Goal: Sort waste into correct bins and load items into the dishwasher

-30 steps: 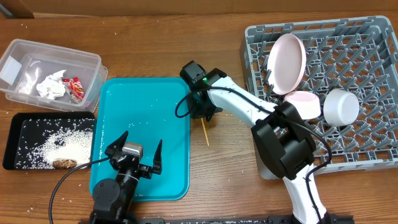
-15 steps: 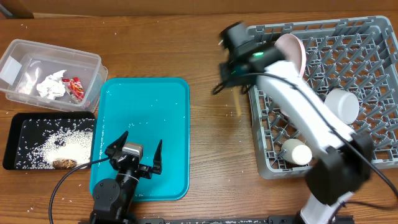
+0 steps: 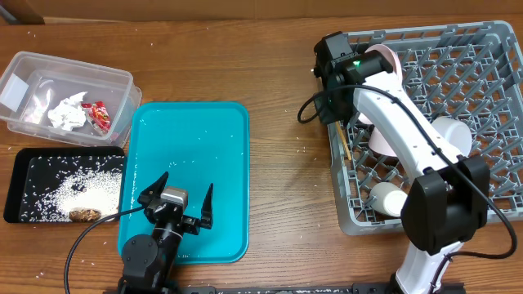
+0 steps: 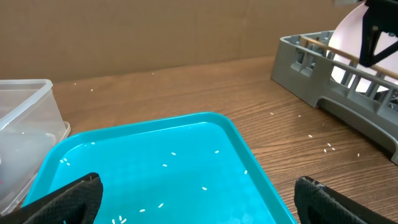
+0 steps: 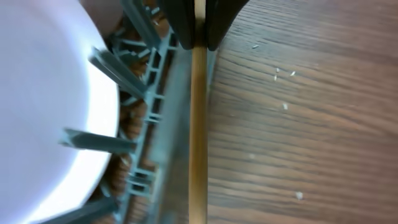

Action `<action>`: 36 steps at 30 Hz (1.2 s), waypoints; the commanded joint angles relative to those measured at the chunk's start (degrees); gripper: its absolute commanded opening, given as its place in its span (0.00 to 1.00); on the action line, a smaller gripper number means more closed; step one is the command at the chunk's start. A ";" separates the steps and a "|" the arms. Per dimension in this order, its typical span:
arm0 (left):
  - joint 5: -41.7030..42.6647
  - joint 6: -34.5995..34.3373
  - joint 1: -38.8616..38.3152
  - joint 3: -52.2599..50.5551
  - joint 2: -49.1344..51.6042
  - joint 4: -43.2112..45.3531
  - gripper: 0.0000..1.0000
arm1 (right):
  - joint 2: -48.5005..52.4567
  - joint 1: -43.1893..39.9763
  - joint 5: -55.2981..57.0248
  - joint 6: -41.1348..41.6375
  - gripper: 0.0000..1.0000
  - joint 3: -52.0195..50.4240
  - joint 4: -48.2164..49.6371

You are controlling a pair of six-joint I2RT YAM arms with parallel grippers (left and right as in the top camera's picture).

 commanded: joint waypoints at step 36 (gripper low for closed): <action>0.37 -0.35 -0.37 -0.22 -0.50 0.04 1.00 | -47.36 18.32 -5.60 5.75 1.00 2.32 -10.43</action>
